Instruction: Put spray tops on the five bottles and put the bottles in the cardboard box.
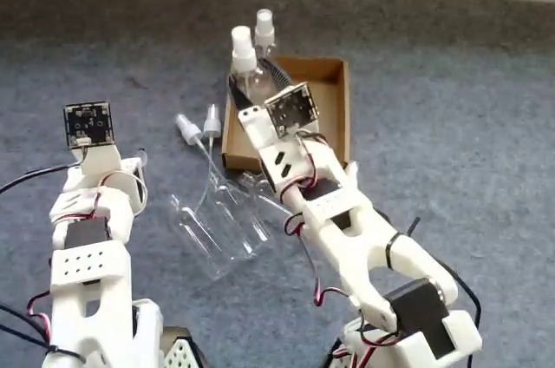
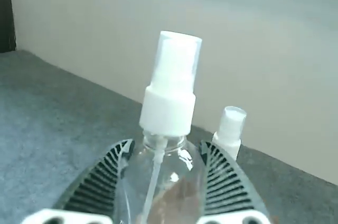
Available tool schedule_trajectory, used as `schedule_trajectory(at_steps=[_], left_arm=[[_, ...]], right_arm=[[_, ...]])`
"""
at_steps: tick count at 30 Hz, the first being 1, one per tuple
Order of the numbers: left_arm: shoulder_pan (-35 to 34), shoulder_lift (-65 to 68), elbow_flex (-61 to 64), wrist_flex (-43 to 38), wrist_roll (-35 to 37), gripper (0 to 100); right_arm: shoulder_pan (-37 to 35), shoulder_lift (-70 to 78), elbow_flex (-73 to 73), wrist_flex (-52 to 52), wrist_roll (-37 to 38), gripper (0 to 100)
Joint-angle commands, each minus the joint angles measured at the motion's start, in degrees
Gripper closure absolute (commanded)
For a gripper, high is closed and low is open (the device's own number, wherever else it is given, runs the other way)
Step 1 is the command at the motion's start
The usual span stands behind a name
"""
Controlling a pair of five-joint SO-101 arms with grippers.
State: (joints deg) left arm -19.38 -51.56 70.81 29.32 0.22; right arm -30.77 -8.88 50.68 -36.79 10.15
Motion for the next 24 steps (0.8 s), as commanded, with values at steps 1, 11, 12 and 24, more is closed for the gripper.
schedule_trajectory(at_steps=[1,11,12,24], left_arm=[[7.52,-2.77,-1.98,0.00,-5.98,81],[21.85,-31.16,0.66,12.22,-7.12,71],[22.29,-33.27,1.01,12.31,-7.12,71],[29.05,-32.57,0.22,12.04,-6.42,73]], right_arm=[[0.48,-2.68,-5.58,4.35,0.26,99.4],[-1.10,-10.68,-26.07,49.27,-16.35,99.4],[-1.10,-11.56,-27.47,51.47,-17.41,99.4],[-6.46,-21.32,-26.24,62.81,-18.11,99.4]])
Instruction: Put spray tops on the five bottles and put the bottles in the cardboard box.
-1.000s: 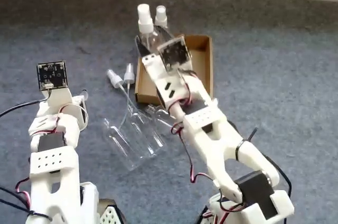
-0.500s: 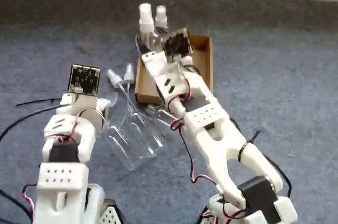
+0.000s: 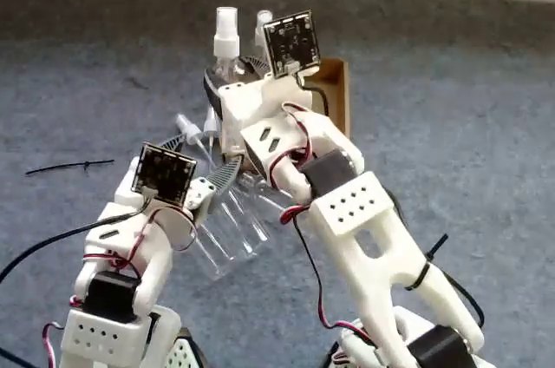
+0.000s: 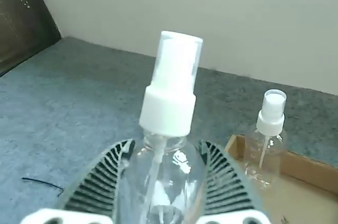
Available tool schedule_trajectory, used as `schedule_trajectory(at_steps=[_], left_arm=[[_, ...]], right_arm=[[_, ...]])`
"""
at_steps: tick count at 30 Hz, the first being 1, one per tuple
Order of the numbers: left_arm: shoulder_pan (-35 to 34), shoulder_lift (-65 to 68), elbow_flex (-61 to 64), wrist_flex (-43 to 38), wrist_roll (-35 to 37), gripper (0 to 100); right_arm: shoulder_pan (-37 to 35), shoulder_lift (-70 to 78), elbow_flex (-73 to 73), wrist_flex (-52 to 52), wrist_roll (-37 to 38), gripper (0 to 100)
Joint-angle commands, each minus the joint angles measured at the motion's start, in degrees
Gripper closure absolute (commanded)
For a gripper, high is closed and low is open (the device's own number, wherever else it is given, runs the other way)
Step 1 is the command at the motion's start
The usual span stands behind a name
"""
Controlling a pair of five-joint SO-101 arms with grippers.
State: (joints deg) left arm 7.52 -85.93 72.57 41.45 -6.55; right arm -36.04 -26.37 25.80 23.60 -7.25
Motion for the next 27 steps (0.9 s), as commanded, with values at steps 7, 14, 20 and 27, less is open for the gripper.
schedule_trajectory(at_steps=[7,14,20,27], left_arm=[[-0.75,5.05,-1.63,-1.41,0.18,73],[-1.19,5.05,-1.27,-1.93,0.26,73],[-1.10,4.53,-1.27,-1.85,0.35,73],[-3.82,4.53,2.07,-2.11,0.00,73]], right_arm=[[-1.27,-7.78,-1.27,9.01,-0.70,99.4],[-1.27,-8.84,-1.19,10.95,-0.53,99.4],[0.75,-5.49,0.13,4.53,-0.35,99.4],[7.34,8.31,0.31,-17.71,-0.35,99.4]])
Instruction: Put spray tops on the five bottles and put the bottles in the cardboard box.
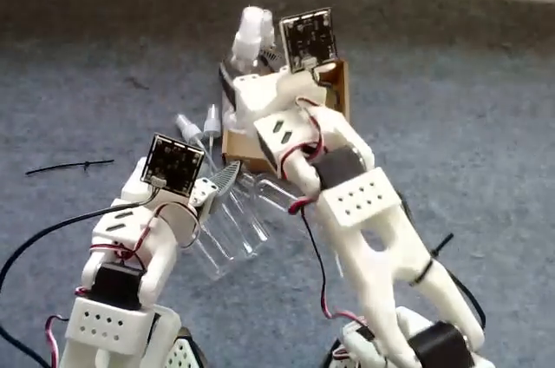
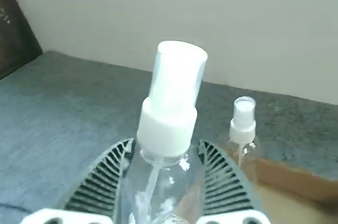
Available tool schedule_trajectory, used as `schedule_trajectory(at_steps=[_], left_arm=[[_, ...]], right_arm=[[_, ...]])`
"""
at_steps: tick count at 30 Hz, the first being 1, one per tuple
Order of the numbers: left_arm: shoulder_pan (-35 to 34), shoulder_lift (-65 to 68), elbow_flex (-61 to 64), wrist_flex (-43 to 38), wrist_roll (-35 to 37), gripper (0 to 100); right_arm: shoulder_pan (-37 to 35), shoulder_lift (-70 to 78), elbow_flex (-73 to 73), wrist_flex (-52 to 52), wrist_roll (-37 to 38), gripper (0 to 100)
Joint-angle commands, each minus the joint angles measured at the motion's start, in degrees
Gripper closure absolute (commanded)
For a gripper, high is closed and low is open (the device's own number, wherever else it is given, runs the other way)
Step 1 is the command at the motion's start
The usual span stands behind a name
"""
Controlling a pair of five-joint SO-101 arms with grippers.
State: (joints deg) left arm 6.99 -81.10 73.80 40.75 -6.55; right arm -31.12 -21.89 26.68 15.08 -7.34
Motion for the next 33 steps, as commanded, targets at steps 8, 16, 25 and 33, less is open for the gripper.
schedule_trajectory(at_steps=[8,16,25,33], left_arm=[[-21.76,0.40,1.89,-5.54,0.18,73],[-21.67,0.40,2.07,-5.36,0.26,73],[-21.67,0.40,2.07,-5.27,0.35,73],[-21.67,0.40,2.07,-5.27,0.44,73]], right_arm=[[4.35,16.13,3.38,-30.81,0.09,99.4],[4.26,16.84,17.27,-47.16,10.11,99.4],[4.18,17.10,19.03,-47.08,9.76,99.4],[2.68,23.08,14.55,-47.34,9.76,99.4]])
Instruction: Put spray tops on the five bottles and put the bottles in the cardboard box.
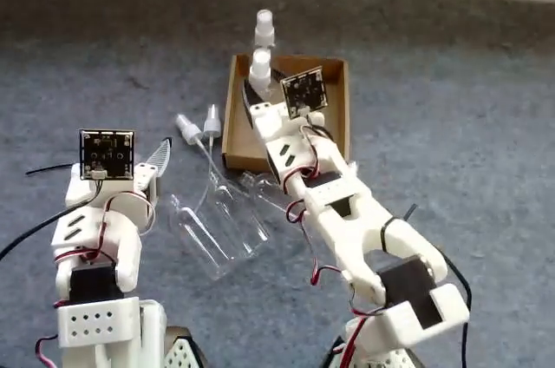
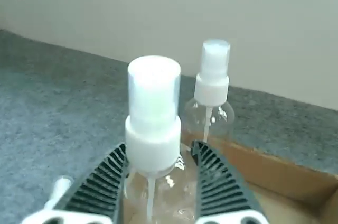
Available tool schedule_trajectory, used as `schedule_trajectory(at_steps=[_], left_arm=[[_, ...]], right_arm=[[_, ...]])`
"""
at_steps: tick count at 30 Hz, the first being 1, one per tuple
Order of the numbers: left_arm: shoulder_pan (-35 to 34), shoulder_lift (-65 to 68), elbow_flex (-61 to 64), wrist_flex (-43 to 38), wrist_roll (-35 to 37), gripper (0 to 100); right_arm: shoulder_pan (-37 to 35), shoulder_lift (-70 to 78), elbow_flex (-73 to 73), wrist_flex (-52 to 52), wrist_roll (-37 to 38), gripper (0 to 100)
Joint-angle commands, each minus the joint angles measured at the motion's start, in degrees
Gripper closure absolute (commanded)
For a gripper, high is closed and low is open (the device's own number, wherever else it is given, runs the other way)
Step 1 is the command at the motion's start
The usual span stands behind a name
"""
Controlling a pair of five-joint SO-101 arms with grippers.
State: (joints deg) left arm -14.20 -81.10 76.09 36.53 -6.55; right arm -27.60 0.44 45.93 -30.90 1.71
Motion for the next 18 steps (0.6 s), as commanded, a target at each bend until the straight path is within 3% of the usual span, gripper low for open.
schedule_trajectory(at_steps=[1,18], left_arm=[[-0.48,0.40,-0.22,-1.05,0.44,73],[-0.48,0.40,-0.13,-1.05,0.44,73]], right_arm=[[-0.84,1.54,-5.49,-1.36,0.70,99.4],[-1.10,3.12,-9.80,-1.10,0.62,99.4]])
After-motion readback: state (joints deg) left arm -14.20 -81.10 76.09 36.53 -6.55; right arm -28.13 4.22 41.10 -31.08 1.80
